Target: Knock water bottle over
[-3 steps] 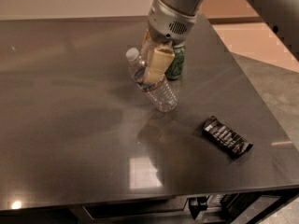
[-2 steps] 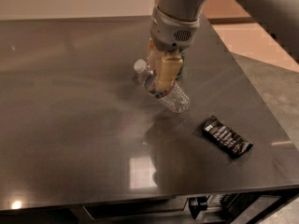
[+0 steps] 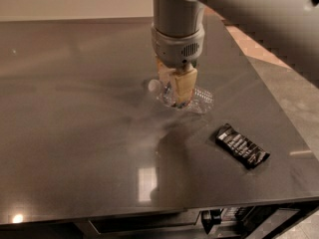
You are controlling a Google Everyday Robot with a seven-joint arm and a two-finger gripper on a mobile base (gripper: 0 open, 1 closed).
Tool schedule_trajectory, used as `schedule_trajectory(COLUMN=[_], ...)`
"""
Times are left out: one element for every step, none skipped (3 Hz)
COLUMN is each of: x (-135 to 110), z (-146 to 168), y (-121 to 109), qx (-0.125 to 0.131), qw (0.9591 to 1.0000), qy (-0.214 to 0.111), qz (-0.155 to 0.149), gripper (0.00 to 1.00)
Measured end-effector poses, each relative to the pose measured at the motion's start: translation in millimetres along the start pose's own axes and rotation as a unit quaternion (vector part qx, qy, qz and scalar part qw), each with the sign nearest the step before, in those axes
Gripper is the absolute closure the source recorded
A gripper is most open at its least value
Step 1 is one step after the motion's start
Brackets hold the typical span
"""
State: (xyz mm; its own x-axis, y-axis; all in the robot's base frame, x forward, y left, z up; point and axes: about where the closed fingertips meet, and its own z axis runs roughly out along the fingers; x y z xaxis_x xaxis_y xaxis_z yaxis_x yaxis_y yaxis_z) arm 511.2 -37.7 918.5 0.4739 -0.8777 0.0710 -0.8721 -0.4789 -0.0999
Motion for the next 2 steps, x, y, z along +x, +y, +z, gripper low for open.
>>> schedule_trajectory(x=[-4,-4], z=[17,34], y=[6,16], qx=[-0.012,-0.024], qw=[0.998,0.9928], qy=[0.05,0.095], qz=[-0.036,-0.069], gripper=[0.81,0.59])
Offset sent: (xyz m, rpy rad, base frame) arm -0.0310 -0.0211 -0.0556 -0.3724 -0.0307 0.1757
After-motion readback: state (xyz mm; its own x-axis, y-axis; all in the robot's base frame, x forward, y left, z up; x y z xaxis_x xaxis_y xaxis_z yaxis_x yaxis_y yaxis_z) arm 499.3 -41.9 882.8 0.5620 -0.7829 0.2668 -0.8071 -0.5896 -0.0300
